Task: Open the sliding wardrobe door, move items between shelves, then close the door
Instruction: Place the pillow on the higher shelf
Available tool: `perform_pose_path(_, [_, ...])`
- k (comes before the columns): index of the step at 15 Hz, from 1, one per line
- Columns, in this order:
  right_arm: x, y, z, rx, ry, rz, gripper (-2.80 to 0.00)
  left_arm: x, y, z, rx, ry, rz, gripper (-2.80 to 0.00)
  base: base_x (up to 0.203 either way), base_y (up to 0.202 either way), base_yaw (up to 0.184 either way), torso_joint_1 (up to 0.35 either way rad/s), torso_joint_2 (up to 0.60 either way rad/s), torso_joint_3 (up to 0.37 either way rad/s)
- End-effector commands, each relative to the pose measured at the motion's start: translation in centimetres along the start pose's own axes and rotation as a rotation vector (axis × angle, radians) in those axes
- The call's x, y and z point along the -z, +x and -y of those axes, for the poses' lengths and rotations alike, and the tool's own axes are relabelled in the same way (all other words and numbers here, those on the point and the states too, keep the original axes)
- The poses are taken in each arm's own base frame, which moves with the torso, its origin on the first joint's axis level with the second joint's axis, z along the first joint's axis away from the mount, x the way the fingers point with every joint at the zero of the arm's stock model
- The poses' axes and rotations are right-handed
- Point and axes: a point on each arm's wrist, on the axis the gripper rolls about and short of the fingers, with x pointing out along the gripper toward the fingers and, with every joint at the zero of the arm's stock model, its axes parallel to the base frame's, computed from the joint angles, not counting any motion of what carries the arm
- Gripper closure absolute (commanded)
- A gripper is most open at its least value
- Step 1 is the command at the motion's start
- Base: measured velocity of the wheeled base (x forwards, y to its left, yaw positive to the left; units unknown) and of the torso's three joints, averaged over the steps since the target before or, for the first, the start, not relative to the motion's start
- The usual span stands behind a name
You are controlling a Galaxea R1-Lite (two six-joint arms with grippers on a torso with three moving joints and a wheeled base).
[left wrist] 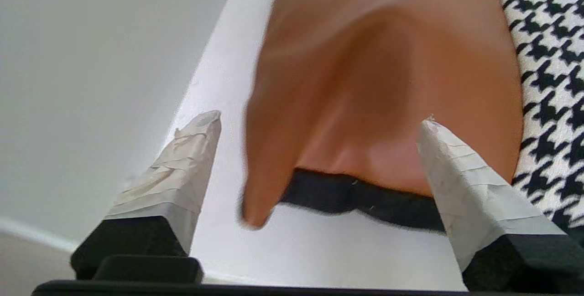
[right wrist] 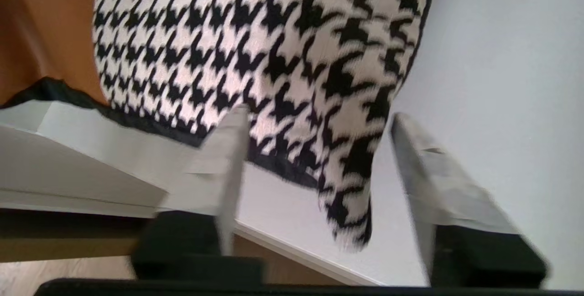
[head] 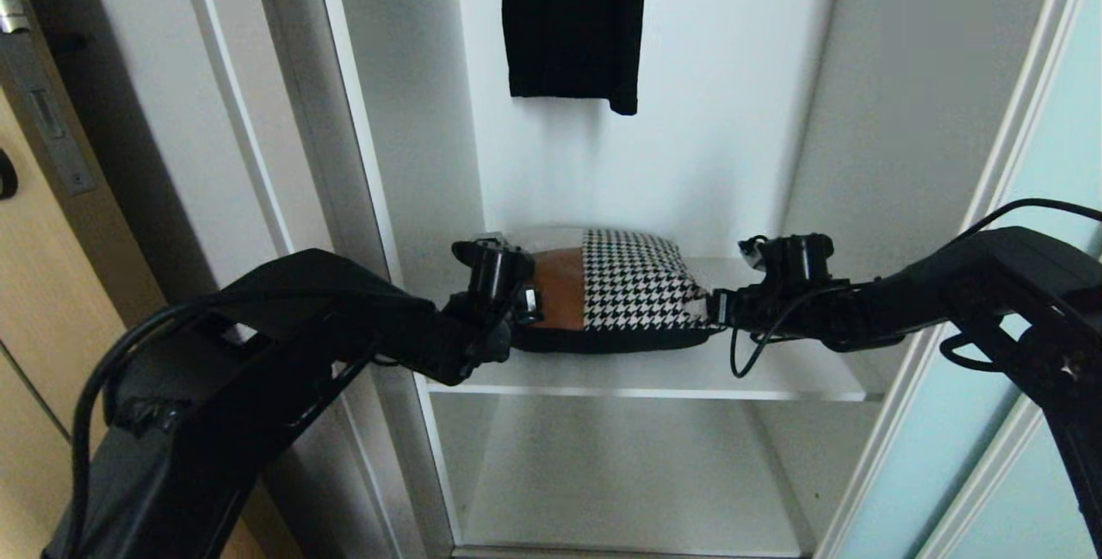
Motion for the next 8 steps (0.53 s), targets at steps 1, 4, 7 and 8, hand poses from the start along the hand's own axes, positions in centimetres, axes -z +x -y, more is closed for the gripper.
perform_pose_path(1, [0.2,-1.1,-0.3,-0.005,-0.002,0.009,-2.80,-1.4,-2.0,0.9,0.029,-0.005,0.026,-2.80,0.000,0.000,0.000,0.000,0.00,0.000])
perform_pose_path(4, [-0.3,-4.4,-0.3,0.012,-0.012,0.034,-2.80,-3.8,-4.4,0.3,0.038,-0.018,0.055,-2.80,0.000,0.000,0.000,0.000,0.00,0.000])
perform_pose_path(7, [-1.1,-8.3,-1.1,0.014,-0.021,0.063,-2.80,-5.6,-8.0,-0.5,0.047,-0.024,0.068,-2.80,0.000,0.000,0.000,0.000,0.00,0.000])
perform_pose_path(8, [-1.3,-9.7,-1.8,0.010,-0.027,0.073,-2.80,-6.2,-9.3,-1.0,0.047,-0.028,0.075,-2.80,0.000,0.000,0.000,0.000,0.00,0.000])
